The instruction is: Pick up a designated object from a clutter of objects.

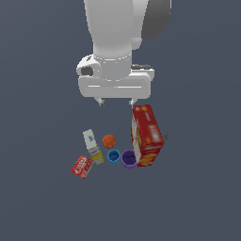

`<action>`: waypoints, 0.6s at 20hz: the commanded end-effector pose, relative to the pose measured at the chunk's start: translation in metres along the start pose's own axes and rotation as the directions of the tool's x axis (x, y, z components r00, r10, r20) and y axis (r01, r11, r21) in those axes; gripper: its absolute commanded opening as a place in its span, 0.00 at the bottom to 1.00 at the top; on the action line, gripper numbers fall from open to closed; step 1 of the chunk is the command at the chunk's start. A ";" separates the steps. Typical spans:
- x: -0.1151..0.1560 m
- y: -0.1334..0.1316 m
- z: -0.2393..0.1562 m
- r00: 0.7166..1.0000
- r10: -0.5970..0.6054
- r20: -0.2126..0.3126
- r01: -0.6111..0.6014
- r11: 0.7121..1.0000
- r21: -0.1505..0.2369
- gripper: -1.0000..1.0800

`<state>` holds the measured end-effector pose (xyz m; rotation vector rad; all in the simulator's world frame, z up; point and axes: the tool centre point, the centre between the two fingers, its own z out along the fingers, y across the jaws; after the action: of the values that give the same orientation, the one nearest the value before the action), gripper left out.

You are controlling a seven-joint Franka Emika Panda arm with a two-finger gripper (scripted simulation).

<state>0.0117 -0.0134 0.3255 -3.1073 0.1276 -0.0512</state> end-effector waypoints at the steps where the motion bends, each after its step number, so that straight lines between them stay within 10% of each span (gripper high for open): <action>1: 0.000 0.000 0.000 1.000 0.000 0.000 0.000 1.000 0.000 0.96; 12: 0.002 -0.032 -0.015 0.998 -0.061 -0.033 0.061 0.998 0.011 0.96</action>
<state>0.0156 0.0145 0.3393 -3.1003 0.0406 -0.0982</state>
